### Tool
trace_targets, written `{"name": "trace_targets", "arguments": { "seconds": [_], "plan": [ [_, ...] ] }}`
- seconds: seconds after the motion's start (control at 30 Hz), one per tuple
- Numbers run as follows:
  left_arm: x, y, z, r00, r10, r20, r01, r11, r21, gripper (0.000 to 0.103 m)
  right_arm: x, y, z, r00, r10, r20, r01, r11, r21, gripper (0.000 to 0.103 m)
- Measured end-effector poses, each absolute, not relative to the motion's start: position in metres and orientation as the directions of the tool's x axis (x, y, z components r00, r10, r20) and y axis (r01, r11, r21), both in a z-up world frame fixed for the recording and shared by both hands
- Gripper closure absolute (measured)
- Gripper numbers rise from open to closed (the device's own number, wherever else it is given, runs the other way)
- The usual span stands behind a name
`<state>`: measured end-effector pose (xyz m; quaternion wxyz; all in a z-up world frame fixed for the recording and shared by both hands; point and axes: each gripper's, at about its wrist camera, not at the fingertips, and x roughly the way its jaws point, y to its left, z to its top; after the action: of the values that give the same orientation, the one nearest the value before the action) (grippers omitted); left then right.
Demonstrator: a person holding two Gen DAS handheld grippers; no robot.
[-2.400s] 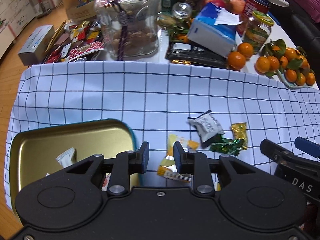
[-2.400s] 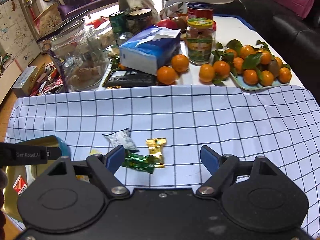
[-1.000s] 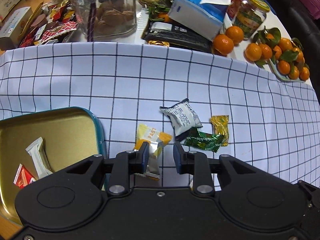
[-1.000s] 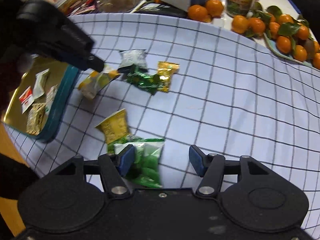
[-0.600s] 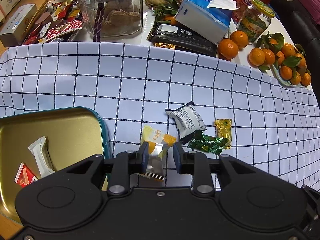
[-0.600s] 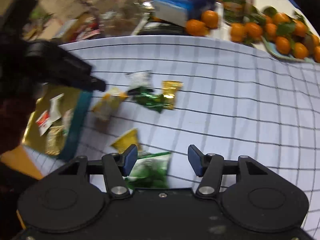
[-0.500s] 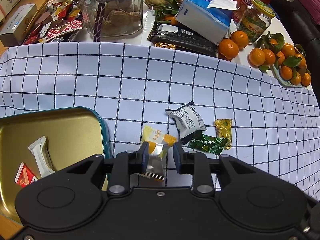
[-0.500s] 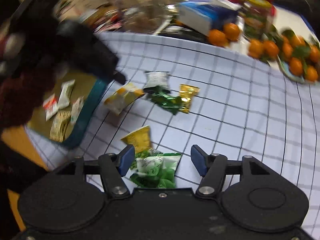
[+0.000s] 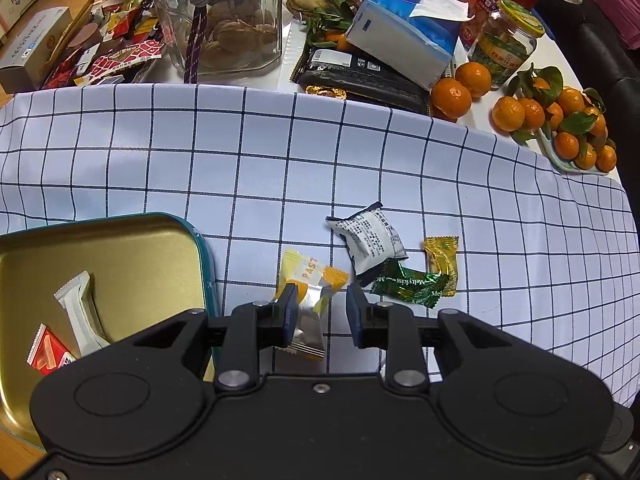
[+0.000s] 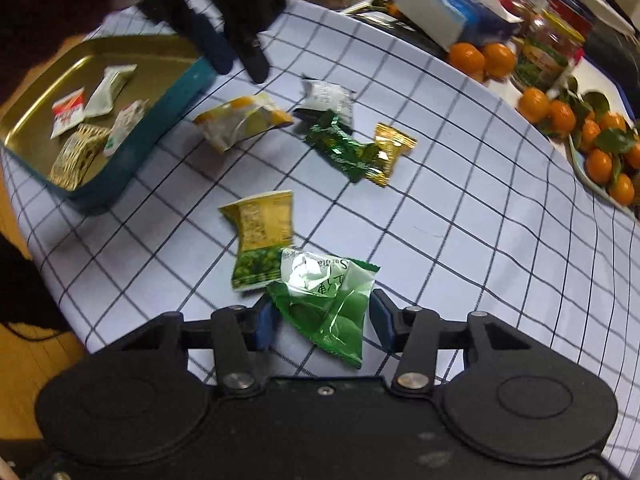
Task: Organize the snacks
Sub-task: 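Close the left gripper on the yellow PAST packet while the right grasps the green bag, then carry the yellow packet and green bag over the gold tin tray with both tools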
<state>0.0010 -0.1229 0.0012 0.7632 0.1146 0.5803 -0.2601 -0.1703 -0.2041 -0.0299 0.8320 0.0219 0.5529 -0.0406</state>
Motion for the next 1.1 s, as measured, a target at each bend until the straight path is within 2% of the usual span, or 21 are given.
{"name": "trace_targets", "arguments": {
  "seconds": [0.4, 0.9, 1.1],
  "plan": [
    [0.003, -0.128, -0.012, 0.166, -0.241, -0.956, 0.526, 0.842, -0.121, 0.067, -0.171, -0.258, -0.01, 0.443, -0.029, -0.896, 0.375, 0.914, 0.156, 0.056],
    [0.001, -0.139, -0.039, 0.213, -0.138, -0.967, 0.517, 0.856, -0.008, 0.066, -0.182, -0.267, 0.006, 0.489, -0.007, -0.872, 0.396, 0.893, 0.215, 0.056],
    [0.005, -0.144, -0.042, 0.226, -0.129, -0.966, 0.51, 0.86, 0.004, 0.058, -0.187, -0.272, 0.01, 0.5, -0.005, -0.866, 0.413, 0.881, 0.233, 0.056]
  ]
}}
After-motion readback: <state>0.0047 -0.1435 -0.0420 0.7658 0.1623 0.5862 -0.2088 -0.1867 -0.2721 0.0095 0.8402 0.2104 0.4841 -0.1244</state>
